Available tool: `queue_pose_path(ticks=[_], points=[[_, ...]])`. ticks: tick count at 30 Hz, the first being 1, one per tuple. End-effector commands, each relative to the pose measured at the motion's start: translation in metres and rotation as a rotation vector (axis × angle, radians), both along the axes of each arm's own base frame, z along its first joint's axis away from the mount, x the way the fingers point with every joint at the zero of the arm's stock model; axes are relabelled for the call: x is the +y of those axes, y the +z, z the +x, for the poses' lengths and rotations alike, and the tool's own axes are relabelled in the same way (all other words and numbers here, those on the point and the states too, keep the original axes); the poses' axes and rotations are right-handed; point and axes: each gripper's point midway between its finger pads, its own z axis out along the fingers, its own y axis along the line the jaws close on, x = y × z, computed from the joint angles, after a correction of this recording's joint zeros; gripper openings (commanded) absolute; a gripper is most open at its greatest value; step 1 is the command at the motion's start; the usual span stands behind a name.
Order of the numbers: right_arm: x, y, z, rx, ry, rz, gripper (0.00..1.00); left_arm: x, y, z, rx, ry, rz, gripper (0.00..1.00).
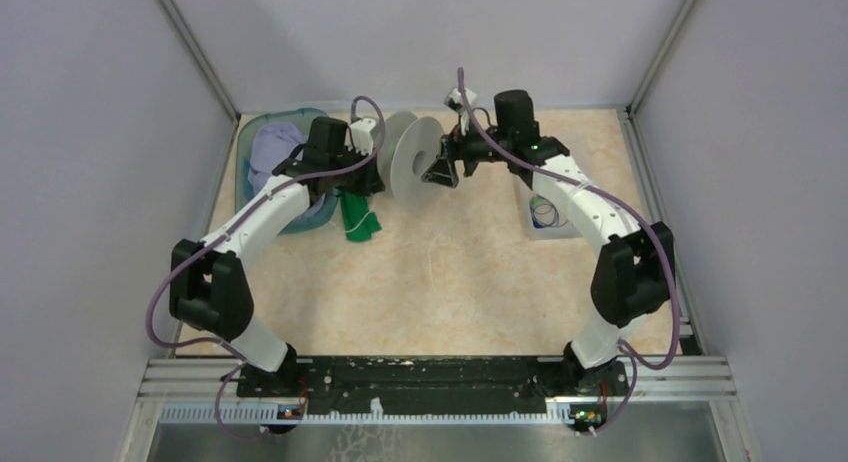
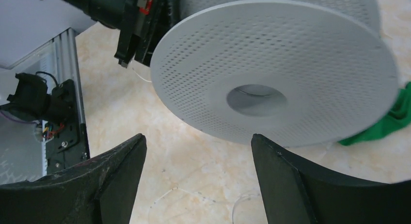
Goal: Wrap the cables
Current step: Wrap the cable around the cable reel.
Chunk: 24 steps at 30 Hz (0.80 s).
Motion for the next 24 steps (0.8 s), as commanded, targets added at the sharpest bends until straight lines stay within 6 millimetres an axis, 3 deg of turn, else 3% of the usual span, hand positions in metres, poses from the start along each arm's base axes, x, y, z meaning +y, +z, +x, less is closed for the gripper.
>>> queue_pose_path(ticks=[1, 7, 15, 24], points=[[0.023, 0.011, -0.012, -0.108, 0.073, 0.082, 0.81, -0.024, 0.033, 0.010, -0.002, -0.019, -0.131, 0.00], [0.017, -0.009, -0.006, -0.244, 0.107, -0.001, 0.98, -0.045, 0.019, -0.004, 0.238, -0.086, -0.187, 0.00], [0.000, -0.027, -0.007, -0.356, 0.083, -0.095, 0.99, -0.058, 0.014, -0.014, 0.362, -0.120, -0.254, 0.00], [0.001, -0.043, -0.017, -0.375, 0.133, -0.125, 0.99, -0.065, 0.024, -0.020, 0.384, -0.143, -0.301, 0.00]])
